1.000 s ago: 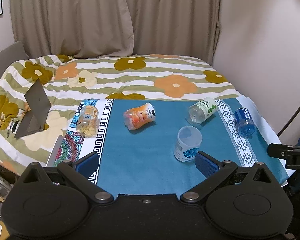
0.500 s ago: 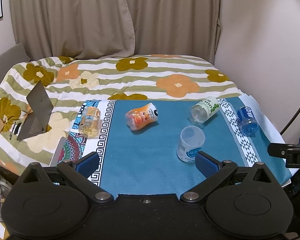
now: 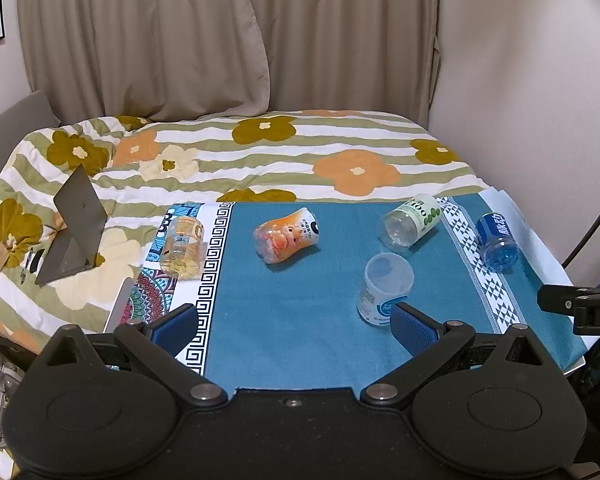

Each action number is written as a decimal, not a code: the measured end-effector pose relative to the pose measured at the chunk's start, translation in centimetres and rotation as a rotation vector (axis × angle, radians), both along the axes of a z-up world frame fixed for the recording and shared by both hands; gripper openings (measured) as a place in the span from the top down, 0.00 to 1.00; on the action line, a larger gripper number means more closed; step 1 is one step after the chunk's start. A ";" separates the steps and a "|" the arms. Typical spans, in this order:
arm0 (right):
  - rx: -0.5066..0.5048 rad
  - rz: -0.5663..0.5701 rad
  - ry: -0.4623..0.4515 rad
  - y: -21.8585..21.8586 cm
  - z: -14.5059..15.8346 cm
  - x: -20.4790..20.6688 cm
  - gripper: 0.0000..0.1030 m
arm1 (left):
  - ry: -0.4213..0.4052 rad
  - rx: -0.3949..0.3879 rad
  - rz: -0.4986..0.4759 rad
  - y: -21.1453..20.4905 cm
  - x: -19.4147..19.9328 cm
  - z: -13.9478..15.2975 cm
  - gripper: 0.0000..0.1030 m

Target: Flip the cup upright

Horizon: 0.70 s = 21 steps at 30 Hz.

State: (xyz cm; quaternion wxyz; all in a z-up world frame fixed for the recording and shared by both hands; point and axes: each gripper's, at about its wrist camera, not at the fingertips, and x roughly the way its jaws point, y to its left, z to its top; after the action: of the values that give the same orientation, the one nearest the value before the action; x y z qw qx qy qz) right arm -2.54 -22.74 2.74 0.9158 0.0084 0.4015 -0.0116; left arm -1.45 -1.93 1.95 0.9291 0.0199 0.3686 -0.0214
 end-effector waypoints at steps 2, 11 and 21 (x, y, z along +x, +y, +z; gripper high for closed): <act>0.001 -0.001 0.000 0.0 0.0 0.0 0.00 | -0.001 0.003 0.000 0.1 0.0 0.0 0.00; 0.001 -0.004 0.000 0.1 -0.1 0.0 0.00 | -0.035 0.008 -0.011 0.0 -0.3 0.2 0.00; 0.006 0.005 0.010 0.9 -0.7 0.3 0.00 | -0.050 0.011 0.015 0.4 0.2 0.3 0.00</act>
State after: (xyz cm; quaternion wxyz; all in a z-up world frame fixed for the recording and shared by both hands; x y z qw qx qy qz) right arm -2.27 -21.83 2.06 0.9136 0.0103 0.4063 -0.0083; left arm -1.28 -1.56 2.26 0.9381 0.0227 0.3455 -0.0119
